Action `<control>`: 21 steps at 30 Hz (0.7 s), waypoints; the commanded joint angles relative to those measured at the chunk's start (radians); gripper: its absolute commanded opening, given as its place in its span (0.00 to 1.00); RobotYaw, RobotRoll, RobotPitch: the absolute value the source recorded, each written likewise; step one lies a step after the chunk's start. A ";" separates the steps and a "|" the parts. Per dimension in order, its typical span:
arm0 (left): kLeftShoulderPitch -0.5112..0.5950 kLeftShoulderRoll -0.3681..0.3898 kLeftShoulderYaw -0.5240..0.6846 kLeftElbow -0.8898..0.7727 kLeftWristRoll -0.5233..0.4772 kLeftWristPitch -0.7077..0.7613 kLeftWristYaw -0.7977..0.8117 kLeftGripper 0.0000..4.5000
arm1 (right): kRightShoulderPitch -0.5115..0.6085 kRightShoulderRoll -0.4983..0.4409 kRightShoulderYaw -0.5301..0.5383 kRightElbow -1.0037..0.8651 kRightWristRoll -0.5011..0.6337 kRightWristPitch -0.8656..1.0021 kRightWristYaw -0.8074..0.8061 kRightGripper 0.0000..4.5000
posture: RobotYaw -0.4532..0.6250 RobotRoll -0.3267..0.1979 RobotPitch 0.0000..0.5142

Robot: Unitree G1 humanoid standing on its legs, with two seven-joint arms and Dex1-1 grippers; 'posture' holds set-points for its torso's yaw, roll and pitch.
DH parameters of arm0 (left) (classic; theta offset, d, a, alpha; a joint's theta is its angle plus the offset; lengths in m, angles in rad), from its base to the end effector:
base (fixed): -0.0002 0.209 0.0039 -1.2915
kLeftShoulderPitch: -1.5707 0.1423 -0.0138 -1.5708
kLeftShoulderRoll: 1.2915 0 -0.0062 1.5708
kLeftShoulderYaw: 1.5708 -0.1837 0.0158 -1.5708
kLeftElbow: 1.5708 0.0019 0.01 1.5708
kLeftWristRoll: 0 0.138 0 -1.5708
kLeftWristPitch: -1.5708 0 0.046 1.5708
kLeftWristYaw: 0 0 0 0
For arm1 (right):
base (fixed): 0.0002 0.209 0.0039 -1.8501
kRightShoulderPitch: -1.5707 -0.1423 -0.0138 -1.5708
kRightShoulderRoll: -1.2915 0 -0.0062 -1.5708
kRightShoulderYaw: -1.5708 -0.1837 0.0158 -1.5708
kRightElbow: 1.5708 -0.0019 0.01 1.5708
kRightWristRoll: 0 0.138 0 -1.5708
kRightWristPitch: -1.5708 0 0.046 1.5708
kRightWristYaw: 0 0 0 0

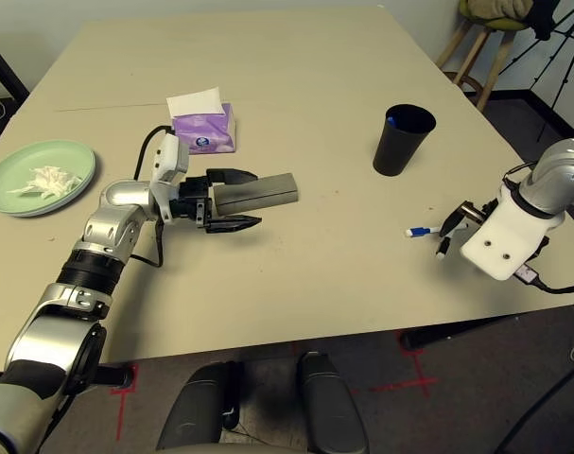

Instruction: Organize and tidy the items on the table.

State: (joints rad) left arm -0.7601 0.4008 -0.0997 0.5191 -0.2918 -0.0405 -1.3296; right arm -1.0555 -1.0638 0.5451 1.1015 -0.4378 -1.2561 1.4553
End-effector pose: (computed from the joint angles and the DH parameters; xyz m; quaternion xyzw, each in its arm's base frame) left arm 0.3309 0.1880 0.1631 0.1370 -0.0591 -0.6395 0.7542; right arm 0.2873 -0.3168 0.2361 -0.6926 0.2226 0.6069 0.3199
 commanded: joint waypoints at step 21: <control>0.041 0.004 0.002 -0.072 -0.004 0.031 0.022 0.99 | -0.036 0.017 0.066 0.039 -0.099 -0.041 -0.073 1.00 | 0.50 0.62 0.41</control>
State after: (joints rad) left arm -0.7342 0.4025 -0.0973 0.4680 -0.2924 -0.0160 -1.3081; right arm -1.0970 -1.0438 0.6042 1.1294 -0.5327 -1.2868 1.3877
